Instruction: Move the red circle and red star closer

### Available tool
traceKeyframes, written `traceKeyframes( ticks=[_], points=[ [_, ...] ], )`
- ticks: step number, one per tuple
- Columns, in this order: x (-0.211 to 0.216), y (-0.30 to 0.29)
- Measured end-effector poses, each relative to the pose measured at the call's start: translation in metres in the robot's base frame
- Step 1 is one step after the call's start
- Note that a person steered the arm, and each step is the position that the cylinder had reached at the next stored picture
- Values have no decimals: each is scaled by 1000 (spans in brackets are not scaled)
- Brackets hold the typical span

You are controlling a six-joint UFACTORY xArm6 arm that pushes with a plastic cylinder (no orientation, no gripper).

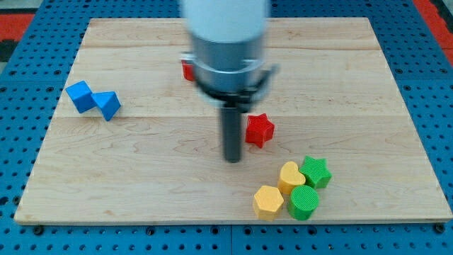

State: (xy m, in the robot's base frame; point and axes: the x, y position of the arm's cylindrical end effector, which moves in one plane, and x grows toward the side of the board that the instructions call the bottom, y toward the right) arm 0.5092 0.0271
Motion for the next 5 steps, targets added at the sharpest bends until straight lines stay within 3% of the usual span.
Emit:
traceKeyframes(
  ticks=[1, 2, 3, 4, 5],
  points=[
    [-53, 41],
    [-82, 40],
    [-55, 104],
    [-79, 124],
    [-109, 44]
  ],
)
